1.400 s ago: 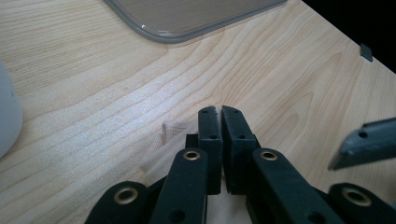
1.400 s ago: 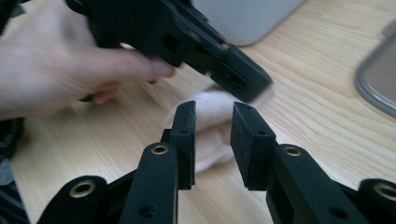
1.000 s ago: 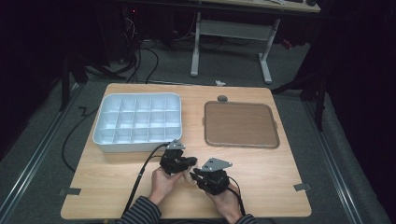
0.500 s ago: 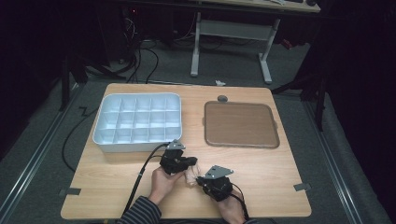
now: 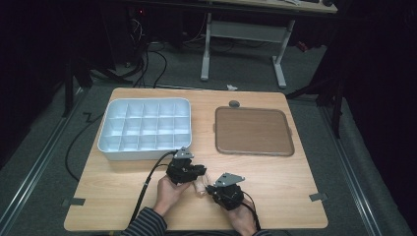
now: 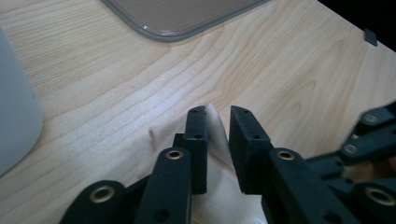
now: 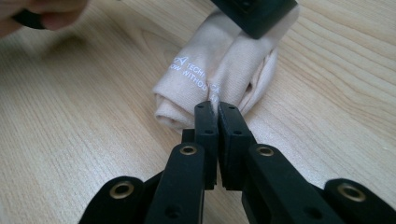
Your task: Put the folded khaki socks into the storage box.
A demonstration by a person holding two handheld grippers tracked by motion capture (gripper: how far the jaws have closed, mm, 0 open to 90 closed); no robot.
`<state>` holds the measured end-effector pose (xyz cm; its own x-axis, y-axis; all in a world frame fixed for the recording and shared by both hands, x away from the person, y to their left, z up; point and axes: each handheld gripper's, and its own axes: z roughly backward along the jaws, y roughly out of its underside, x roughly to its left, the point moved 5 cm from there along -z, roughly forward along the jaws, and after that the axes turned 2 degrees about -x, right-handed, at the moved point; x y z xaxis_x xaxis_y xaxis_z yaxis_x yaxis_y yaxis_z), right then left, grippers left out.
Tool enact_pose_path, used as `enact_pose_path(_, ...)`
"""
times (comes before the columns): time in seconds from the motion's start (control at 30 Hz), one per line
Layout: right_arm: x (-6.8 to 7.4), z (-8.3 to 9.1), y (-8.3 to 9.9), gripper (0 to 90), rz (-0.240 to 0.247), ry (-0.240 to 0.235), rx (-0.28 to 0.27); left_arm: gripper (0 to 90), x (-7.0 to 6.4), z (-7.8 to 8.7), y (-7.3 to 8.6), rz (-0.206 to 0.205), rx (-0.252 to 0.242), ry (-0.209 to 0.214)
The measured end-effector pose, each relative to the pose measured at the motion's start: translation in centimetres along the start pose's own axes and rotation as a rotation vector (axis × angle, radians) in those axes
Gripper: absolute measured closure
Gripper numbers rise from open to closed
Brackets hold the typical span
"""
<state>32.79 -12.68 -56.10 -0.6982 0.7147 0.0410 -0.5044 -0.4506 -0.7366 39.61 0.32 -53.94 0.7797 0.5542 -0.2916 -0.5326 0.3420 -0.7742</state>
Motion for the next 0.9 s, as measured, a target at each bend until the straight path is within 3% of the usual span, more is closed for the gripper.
enact_pose_path(0.03,0.0,0.0,0.0,87.4,0.0,0.0,0.001,75.2,-0.2,0.4,0.1,-0.016,0.007,-0.022)
enact_pose_path(0.13,0.2,-0.2,-0.1,87.3,-0.012,-0.002,-0.002,65.9,-0.6,1.4,0.6,-0.011,-0.008,-0.081)
enact_pose_path(0.17,0.2,-0.2,-0.1,87.3,-0.014,-0.003,-0.002,62.6,-0.6,1.4,0.6,-0.011,-0.008,-0.081)
enact_pose_path(0.2,0.2,-0.2,-0.1,87.3,-0.014,-0.003,-0.002,62.6,-0.6,1.7,0.8,-0.004,-0.013,-0.097)
enact_pose_path(0.33,0.3,-0.3,-0.1,87.2,-0.022,-0.003,-0.005,48.0,-0.6,2.1,2.0,0.032,0.009,-0.162)
enact_pose_path(0.43,0.3,-0.3,-0.1,87.2,-0.022,-0.002,-0.005,42.9,-0.8,1.9,2.8,0.062,0.011,-0.159)
enact_pose_path(0.6,0.3,-0.4,-0.1,87.1,-0.023,0.0,-0.007,42.4,-0.8,1.6,3.2,0.086,0.009,-0.165)
enact_pose_path(0.9,0.1,-0.7,-0.2,87.0,-0.032,0.007,-0.014,45.9,-0.2,1.0,3.4,0.081,0.042,-0.214)
